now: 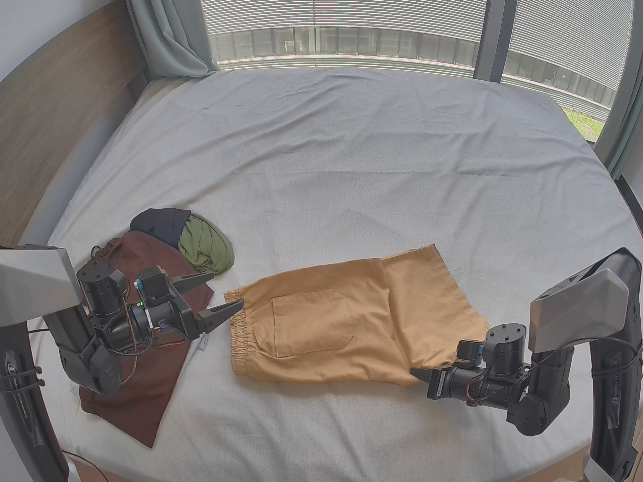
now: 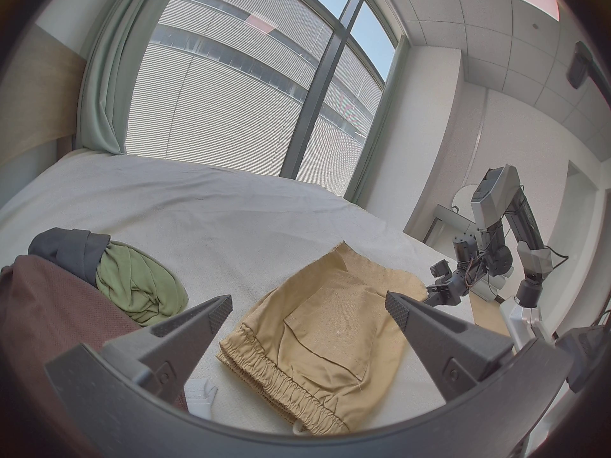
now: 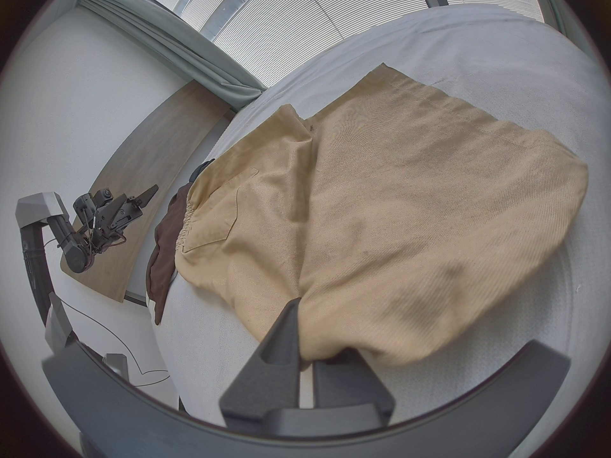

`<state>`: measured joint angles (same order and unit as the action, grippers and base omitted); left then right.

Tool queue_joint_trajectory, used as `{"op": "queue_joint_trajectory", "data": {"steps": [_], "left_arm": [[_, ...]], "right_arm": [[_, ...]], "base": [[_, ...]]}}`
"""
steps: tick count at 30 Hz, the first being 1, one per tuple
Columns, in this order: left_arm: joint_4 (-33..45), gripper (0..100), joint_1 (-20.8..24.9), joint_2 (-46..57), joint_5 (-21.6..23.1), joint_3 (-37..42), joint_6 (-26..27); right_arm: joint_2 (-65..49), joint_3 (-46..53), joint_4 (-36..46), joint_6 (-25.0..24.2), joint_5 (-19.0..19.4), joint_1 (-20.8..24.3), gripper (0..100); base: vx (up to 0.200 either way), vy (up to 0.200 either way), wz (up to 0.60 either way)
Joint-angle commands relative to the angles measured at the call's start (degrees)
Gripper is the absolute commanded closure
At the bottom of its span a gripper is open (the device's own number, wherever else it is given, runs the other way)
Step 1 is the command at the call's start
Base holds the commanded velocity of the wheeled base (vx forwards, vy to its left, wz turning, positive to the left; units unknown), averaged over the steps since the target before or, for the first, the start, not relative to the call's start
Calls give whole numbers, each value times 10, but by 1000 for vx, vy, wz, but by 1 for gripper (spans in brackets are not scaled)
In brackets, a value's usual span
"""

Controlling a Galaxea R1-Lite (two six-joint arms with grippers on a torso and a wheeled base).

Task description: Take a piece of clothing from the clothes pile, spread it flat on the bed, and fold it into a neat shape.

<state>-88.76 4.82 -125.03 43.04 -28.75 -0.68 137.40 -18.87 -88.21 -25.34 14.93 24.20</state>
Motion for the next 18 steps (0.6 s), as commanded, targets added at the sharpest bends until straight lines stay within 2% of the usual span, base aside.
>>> {"op": "queue_joint_trajectory", "data": {"steps": [1, 2, 6, 18], "left_arm": [[1, 0, -1, -4, 0, -3, -13], [1, 0, 0, -3, 0, -3, -14], [0, 0, 5, 10, 0, 8, -42], [1, 0, 5, 12, -1, 4, -44]], "right_arm": [[2, 1, 0, 0, 0, 0, 100], [2, 1, 0, 0, 0, 0, 0], [-4, 17, 0, 1, 1, 2, 0], [-97, 98, 0, 14, 44, 23, 0]], "base": [[0, 0, 0], [0, 0, 0], [0, 0, 0], [0, 0, 0]]}}
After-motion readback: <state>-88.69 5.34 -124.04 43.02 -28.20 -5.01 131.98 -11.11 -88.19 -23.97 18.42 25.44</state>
